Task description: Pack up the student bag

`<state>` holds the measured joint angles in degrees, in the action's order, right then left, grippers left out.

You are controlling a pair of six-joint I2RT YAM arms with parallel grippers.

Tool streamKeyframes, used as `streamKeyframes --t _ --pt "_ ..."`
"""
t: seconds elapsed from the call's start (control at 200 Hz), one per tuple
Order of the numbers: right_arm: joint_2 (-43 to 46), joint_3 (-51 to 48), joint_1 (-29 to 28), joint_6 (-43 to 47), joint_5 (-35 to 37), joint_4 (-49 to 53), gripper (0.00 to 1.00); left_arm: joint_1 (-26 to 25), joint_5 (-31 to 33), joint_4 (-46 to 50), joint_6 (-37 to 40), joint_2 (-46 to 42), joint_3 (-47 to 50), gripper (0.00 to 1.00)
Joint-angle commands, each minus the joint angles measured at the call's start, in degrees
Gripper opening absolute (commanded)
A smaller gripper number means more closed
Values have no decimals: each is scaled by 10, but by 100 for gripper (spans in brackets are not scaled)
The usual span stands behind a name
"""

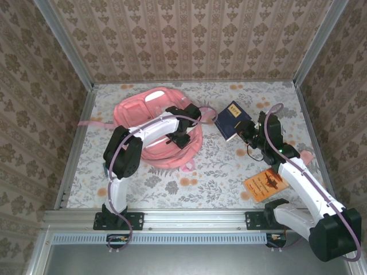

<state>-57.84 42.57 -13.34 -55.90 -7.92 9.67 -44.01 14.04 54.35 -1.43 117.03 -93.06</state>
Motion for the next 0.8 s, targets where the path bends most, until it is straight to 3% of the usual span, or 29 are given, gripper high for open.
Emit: streamKeyframes --t 0.0,0.19,0.415,0.58,0.795 --pt "9 -7 3 -5 -9 -13 10 -6 37 34 10 20 -20 52" --pt "18 -7 3 -3 -5 -4 10 -13 85 15 5 -1 -16 32" --pt "50 -5 4 16 20 32 12 -26 135 -77 14 -123 28 10" --pt "78 -9 4 39 10 40 12 -28 168 -206 32 -226 81 8" --pt "80 -15 3 40 -116 -37 12 -28 168 -300 54 -270 78 4"
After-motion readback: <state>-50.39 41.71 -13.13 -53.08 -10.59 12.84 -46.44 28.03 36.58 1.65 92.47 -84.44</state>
